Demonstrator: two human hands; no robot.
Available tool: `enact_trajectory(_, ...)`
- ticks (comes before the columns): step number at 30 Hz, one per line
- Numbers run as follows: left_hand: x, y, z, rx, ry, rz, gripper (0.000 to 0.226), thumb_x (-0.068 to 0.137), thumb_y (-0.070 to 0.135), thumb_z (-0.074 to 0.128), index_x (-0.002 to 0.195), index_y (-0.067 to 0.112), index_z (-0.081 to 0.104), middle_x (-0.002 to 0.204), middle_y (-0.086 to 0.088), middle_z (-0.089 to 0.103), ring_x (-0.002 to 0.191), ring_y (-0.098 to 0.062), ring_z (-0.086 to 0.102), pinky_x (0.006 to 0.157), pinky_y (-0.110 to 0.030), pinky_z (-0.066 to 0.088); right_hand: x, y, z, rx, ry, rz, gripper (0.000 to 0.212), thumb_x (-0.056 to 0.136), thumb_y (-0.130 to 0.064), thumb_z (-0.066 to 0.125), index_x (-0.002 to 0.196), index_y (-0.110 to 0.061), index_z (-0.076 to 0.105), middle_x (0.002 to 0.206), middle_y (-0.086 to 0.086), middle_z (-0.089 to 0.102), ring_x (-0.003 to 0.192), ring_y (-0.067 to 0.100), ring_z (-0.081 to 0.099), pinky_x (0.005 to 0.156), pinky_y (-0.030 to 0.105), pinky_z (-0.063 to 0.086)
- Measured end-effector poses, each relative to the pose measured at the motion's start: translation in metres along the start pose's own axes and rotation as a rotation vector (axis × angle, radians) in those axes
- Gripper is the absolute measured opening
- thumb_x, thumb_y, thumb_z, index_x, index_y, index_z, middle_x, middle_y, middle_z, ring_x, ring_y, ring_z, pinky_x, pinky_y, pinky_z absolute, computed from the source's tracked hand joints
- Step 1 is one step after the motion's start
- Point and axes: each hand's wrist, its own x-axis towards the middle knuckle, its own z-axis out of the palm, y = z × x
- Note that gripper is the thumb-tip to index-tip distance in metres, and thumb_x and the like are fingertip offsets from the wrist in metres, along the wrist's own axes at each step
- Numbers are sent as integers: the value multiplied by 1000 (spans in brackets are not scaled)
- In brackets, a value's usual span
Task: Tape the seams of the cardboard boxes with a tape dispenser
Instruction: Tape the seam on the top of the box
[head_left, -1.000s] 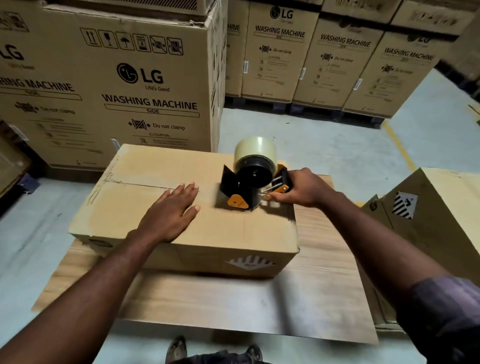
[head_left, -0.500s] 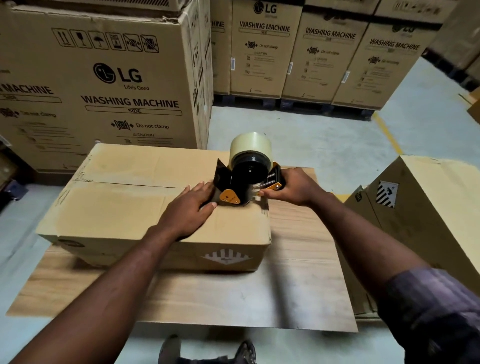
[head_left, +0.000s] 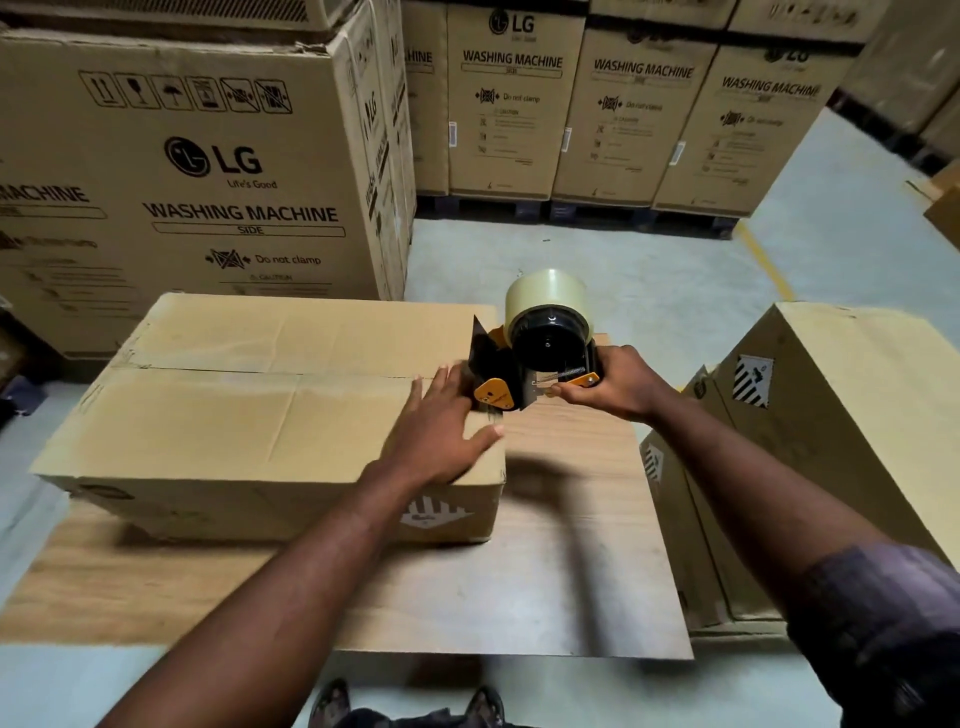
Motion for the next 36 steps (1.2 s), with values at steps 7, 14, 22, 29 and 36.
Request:
enact_trajectory(7,5,10,6,91,20,-45,85,81,83,31,148,33,45,168,6,3,155,-15,-1,124,-51,-2,-4,2,2,62,-2,-9,22,84,-32,82,87,-45,65,82,-25,69,82,-12,65,69,12,49)
enact_trajectory(14,6,15,9,122,4,-59,89,86,71,35,160,33,3,168,-3,-4,155,-21,-5,124,-53,-2,-12,33,-3,47,-28,88,15,80,-37,84,82,-40,70,79,-20,73,82,0,70,75,28,57)
enact_trajectory(22,7,16,10,144,-6,-51,85,88,70,32,160,33,5,168,-3,-5,155,-22,-5,123,-54,-1,-10,47,-5,-33,-60,121,18,77,-41,84,80,-35,66,76,-14,72,76,3,68,67,24,52)
enact_trajectory(29,7,17,10,143,-3,-51,85,88,69,32,160,32,7,169,-3,-3,155,-22,-5,124,-53,-1,-4,53,9,-29,-69,129,18,76,-38,83,83,-26,72,77,-9,74,79,12,70,72,34,56)
enact_trajectory(36,8,16,11,172,-20,-47,84,90,68,30,160,29,6,168,-5,-5,155,-24,-7,123,-54,-2,5,44,5,-15,-109,113,12,76,-36,80,73,-31,69,66,-19,69,64,1,62,64,28,49)
